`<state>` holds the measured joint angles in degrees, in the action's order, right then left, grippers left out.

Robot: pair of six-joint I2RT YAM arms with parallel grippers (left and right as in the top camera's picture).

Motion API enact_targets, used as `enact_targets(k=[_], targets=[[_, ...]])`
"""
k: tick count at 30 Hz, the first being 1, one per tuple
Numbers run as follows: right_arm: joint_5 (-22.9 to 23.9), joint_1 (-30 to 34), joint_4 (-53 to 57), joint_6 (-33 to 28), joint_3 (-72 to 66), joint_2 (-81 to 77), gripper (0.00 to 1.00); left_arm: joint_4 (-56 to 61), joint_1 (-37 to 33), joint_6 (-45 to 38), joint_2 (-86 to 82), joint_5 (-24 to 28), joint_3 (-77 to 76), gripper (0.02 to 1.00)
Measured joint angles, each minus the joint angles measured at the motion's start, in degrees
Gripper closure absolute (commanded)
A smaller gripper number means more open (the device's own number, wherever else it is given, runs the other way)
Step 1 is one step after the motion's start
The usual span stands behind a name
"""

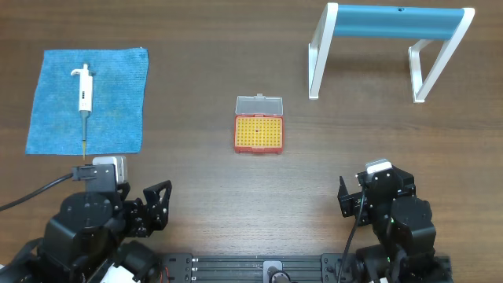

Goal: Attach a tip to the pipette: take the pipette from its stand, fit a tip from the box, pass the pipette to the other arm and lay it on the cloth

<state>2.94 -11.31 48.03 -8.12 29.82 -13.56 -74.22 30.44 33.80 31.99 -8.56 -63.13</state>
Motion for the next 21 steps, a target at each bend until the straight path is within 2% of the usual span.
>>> enact_targets(k=[3,5,10,13,15,19,21], targets=[[0.0,0.0,0.0,0.0,0.0,0.0,0.027,-0.2,-5.6,-5.9,-0.9,-4.1,0.6,0.161],[0.0,0.0,0.0,0.0,0.0,0.0,0.027,0.2,-12.9,-8.3,-3.8,-4.6,3.5,0.045],[0.0,0.0,0.0,0.0,0.0,0.0,0.027,5.7,-25.6,-10.4,-12.9,-4.9,12.3,0.042],[0.0,0.0,0.0,-0.2,0.0,0.0,0.027,22.7,-32.4,-11.0,-18.4,-3.1,20.1,0.042],[0.0,0.0,0.0,-0.2,-0.2,0.0,0.027,40.0,-36.8,-11.2,-21.9,0.4,29.2,0.045],[0.0,0.0,0.0,-0.2,-0.3,-0.1,0.027,72.0,-40.7,-11.5,-26.6,8.3,48.5,0.045],[0.0,0.0,0.0,-0.2,-0.3,-0.1,0.027,77.1,-41.0,-11.9,-28.8,10.3,53.3,0.042]])
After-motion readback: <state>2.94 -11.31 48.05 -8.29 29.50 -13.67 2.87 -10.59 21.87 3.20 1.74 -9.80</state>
